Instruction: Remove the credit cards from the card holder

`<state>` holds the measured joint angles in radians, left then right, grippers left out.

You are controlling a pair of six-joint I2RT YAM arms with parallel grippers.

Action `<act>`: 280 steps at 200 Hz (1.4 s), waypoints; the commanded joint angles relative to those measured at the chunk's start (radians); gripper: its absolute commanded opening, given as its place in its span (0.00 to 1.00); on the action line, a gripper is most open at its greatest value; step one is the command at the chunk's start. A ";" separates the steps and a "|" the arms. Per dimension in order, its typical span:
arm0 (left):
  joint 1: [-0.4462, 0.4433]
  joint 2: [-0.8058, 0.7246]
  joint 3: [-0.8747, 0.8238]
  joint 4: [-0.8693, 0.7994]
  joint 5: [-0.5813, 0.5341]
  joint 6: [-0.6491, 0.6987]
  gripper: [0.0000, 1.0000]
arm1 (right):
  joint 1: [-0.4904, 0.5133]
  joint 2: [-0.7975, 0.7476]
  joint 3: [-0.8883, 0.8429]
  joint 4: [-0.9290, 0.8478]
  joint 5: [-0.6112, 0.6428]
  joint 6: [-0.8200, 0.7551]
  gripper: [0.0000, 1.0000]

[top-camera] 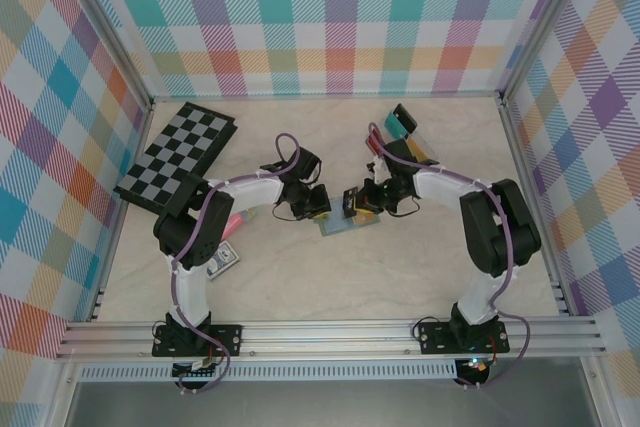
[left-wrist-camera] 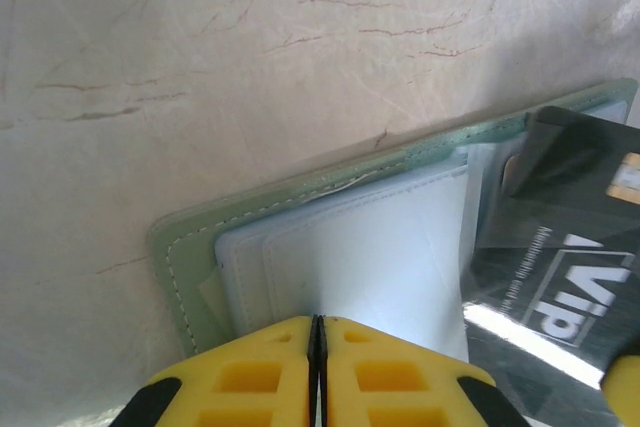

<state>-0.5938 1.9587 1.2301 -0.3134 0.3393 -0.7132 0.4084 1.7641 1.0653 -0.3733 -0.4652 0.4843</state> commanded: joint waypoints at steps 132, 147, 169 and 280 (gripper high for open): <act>0.190 -0.458 -0.086 0.025 0.207 -0.015 0.81 | -0.038 -0.246 0.043 0.137 -0.417 -0.099 0.00; 0.205 -0.503 -0.126 0.144 0.265 -0.060 0.86 | -0.046 -0.236 0.057 0.166 -0.472 -0.061 0.00; 0.209 -0.522 -0.164 0.279 0.357 -0.125 0.87 | -0.049 -0.237 0.068 0.220 -0.543 -0.010 0.00; 0.193 -0.458 -0.235 0.770 0.527 -0.354 0.31 | -0.051 -0.215 0.045 0.484 -0.702 0.193 0.00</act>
<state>-0.3916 1.4891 1.0100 0.3161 0.8230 -1.0214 0.3588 1.5349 1.1145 -0.0086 -1.1122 0.6201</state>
